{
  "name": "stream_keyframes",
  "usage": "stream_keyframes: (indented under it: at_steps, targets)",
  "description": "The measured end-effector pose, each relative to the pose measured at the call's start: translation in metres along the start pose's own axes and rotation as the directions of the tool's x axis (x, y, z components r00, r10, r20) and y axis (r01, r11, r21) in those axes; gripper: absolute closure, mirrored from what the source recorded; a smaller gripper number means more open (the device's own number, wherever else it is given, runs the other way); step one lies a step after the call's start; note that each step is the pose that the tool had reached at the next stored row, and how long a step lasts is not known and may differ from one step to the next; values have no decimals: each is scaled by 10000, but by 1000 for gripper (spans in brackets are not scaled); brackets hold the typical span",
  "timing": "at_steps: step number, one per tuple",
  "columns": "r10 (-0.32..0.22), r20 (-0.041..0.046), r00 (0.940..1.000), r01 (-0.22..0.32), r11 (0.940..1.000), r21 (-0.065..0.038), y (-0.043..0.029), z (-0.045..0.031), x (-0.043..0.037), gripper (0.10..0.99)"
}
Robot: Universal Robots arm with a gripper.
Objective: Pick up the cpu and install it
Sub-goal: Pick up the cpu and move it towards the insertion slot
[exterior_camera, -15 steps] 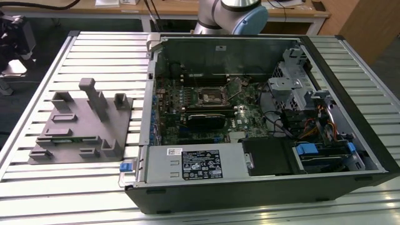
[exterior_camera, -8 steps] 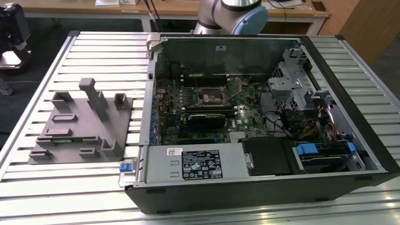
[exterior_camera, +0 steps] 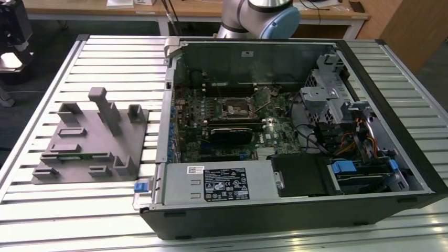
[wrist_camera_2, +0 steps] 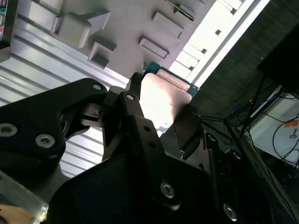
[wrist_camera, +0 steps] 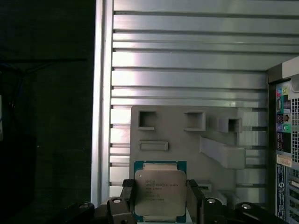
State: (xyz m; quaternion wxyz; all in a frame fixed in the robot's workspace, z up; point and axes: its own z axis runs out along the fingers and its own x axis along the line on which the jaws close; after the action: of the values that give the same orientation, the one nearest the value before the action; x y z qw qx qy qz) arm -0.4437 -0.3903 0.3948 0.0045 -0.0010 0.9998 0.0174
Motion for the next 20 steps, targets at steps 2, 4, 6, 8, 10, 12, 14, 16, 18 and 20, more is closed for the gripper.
stream_keyframes:
  at_steps: [2, 4, 6, 8, 10, 12, 14, 16, 18, 20]
  targets:
    - [0, 0, 10000, 0, 10000, -4, 0, 0, -36, 553]
    - [0, 0, 10000, 0, 10000, -11, 0, 0, -75, 553]
    - [0, 0, 10000, 0, 10000, -15, -1, 1, -115, 553]
    - [0, 0, 10000, 0, 10000, -17, 0, 1, -156, 553]
    - [0, 1, 10000, 0, 10000, -19, 0, 2, -181, 553]
    - [0, 0, 10000, 0, 10000, -22, -1, 1, -201, 553]
    - [0, 1, 10000, 0, 10000, -27, -1, 2, -223, 553]
    - [0, 0, 10000, 0, 10000, -30, 0, 2, -241, 553]
    - [1, 1, 10000, -1, 10000, -34, 0, 2, -252, 553]
    - [0, 0, 10000, 0, 10000, -37, -1, 2, -262, 553]
